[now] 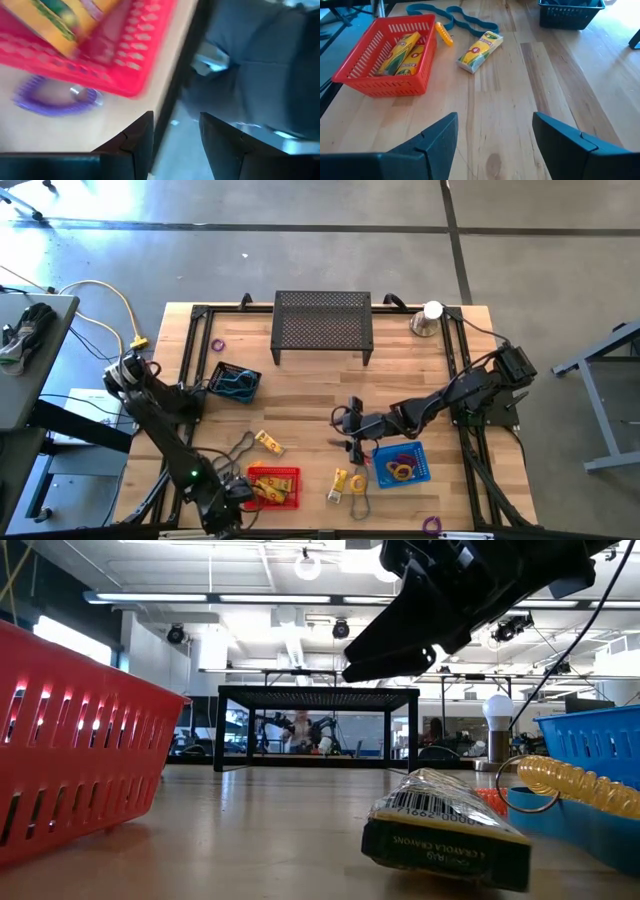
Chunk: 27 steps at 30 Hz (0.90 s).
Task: Pick & Place Office Desk Supplies
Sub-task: Put the violet spring keychain into the blue bin
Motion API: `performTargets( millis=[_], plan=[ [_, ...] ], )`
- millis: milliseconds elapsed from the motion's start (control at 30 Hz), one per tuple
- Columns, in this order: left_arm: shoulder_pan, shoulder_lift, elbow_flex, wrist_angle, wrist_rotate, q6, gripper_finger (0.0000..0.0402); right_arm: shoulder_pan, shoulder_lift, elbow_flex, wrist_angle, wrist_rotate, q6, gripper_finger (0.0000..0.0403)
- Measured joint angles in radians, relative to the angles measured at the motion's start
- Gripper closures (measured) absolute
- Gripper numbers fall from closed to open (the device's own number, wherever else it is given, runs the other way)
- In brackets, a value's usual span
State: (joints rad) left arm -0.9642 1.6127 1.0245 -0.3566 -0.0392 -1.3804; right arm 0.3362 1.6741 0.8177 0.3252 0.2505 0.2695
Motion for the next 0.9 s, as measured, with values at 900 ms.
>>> performTargets(
  millis=[900],
  plan=[
    [-0.019, 0.088, 0.000, -0.150, -0.125, 0.279, 0.0250, 0.011, 0.000, 0.000, 0.000, -0.018, -0.012, 0.0158]
  ],
)
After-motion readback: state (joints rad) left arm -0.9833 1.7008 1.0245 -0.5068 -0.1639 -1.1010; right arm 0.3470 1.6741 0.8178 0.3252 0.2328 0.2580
